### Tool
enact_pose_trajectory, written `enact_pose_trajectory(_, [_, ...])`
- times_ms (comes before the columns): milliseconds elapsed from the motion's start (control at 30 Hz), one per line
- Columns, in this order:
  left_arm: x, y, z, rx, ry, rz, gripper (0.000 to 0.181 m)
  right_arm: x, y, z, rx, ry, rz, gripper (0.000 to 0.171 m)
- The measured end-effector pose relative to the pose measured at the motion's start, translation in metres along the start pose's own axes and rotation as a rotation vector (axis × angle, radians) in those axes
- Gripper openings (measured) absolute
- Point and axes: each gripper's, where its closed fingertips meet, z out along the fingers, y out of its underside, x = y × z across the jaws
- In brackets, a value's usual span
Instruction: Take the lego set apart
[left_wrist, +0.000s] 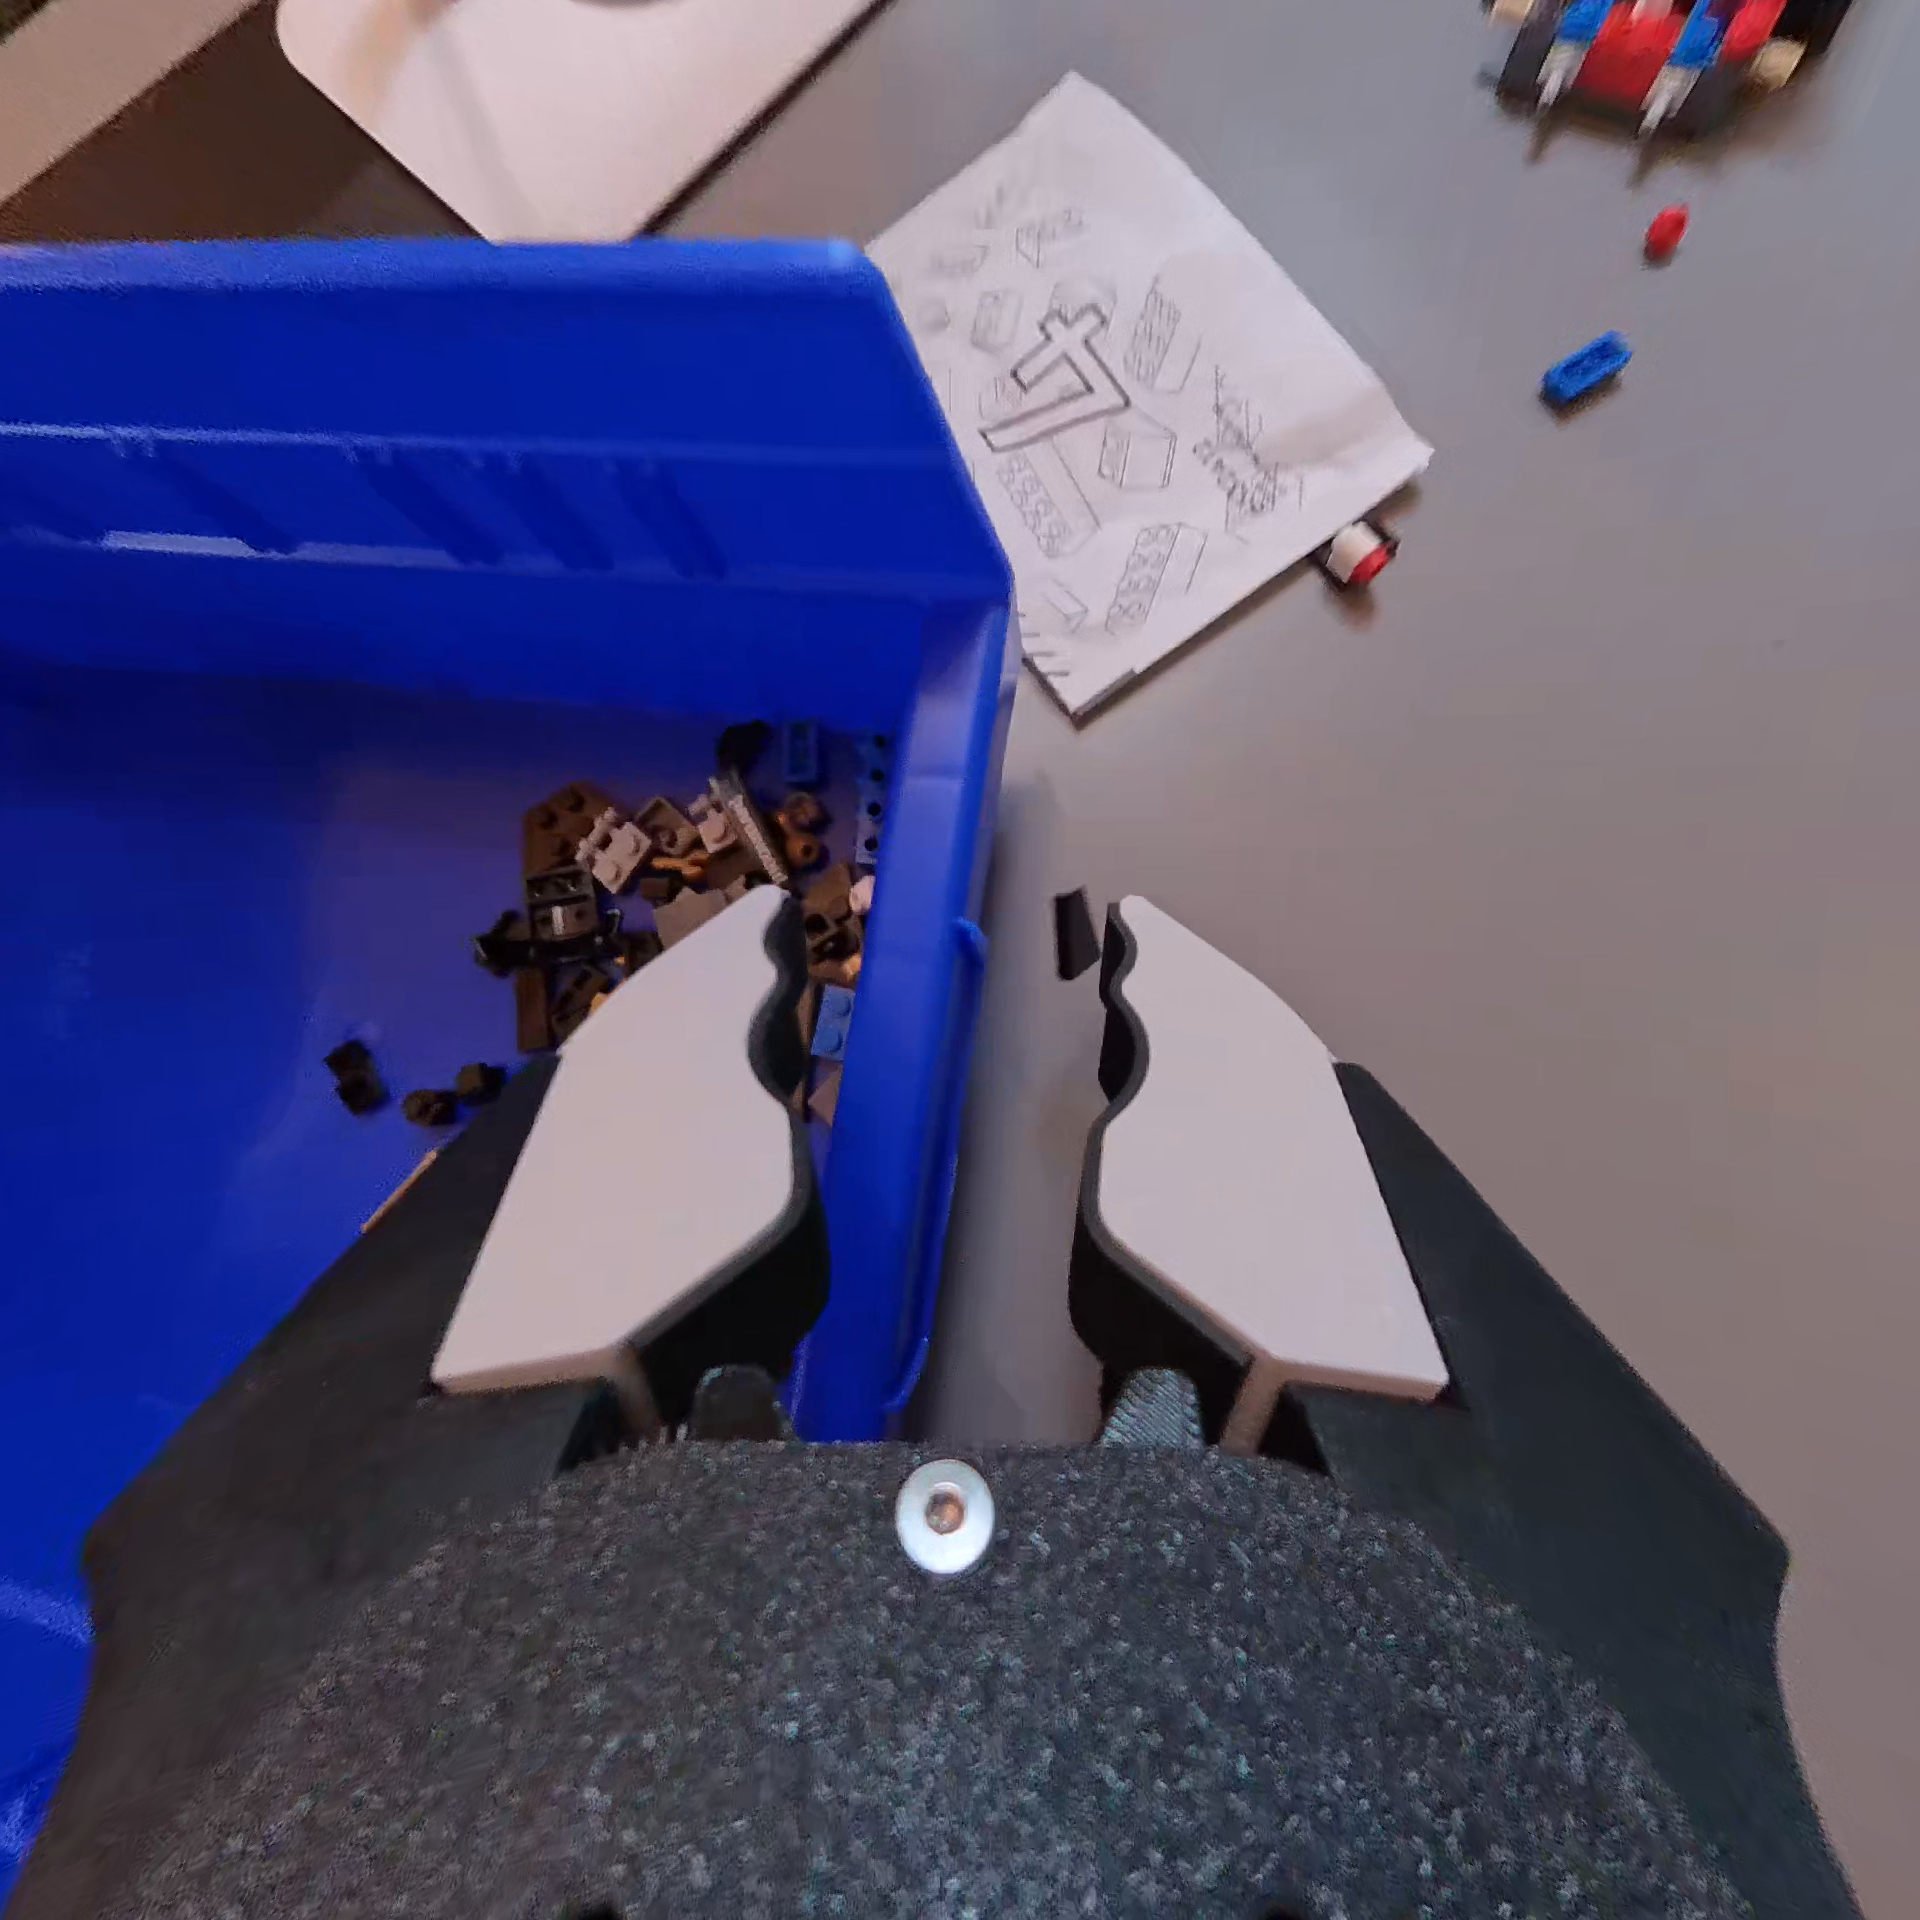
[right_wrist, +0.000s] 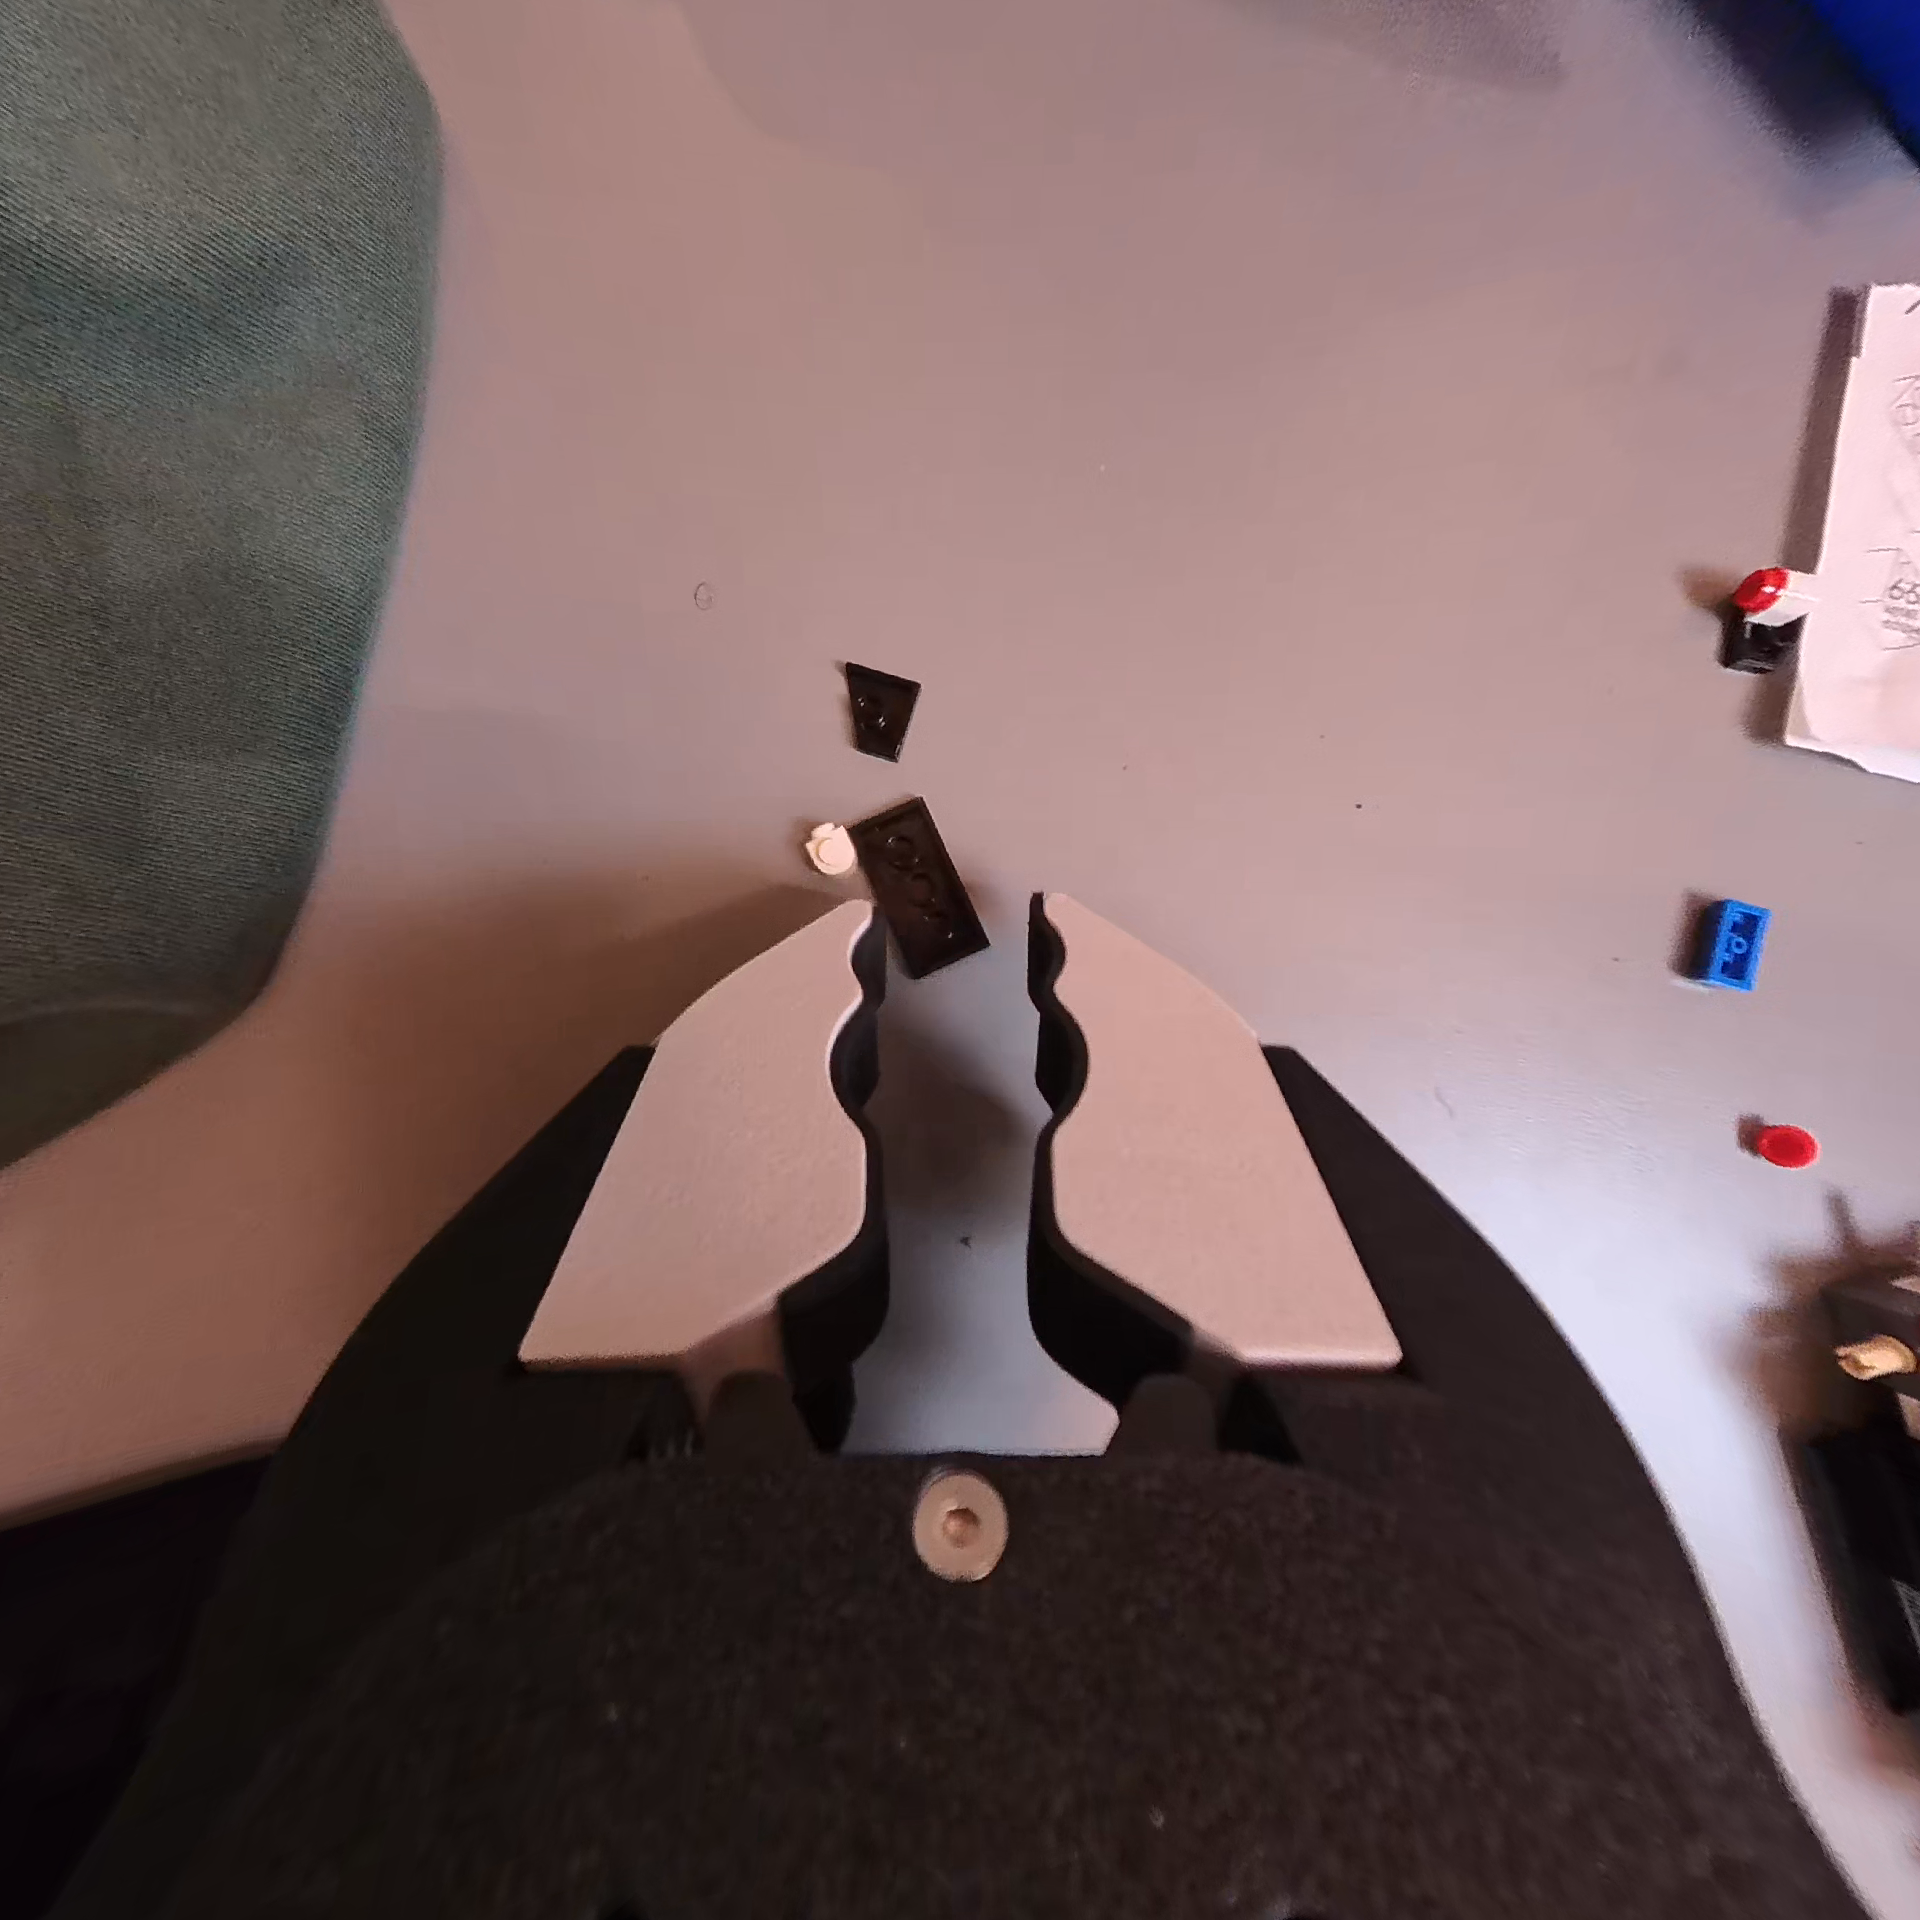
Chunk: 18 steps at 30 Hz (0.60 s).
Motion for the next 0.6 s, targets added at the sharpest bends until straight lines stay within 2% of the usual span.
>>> enact_pose_trajectory(67, [-0.002,-0.01,-0.006,0.061,0.011,-0.036,0.051,0.0,0.0,0.0,0.001,-0.001,0.0,0.026])
enact_pose_trajectory(200, [-0.025,-0.03,-0.022,0.196,-0.099,-0.084,0.031,0.0,0.0,0.001,-0.003,-0.001,-0.003,0.026])
enact_pose_trajectory(267, [-0.025,-0.033,-0.026,0.212,-0.103,-0.08,0.021,-0.001,0.001,0.001,-0.009,-0.003,-0.001,0.026])
enact_pose_trajectory(400, [0.004,-0.024,-0.021,0.137,0.01,0.013,0.013,0.0,0.0,0.0,-0.007,0.002,0.0,0.025])
enact_pose_trajectory(467, [0.036,-0.005,-0.017,0.013,0.153,0.099,0.001,0.0,0.001,0.0,-0.009,0.005,0.002,0.025])
enact_pose_trajectory(500, [0.048,0.005,-0.014,-0.048,0.203,0.115,0.001,0.001,0.001,0.0,-0.011,0.006,0.004,0.025])
enact_pose_trajectory(533, [0.052,0.014,-0.01,-0.108,0.199,0.123,0.006,0.001,0.002,0.001,-0.012,0.004,0.005,0.025])
enact_pose_trajectory(600, [0.039,0.027,0.001,-0.192,0.091,0.149,0.018,0.001,0.002,0.002,-0.015,0.001,0.007,0.025])
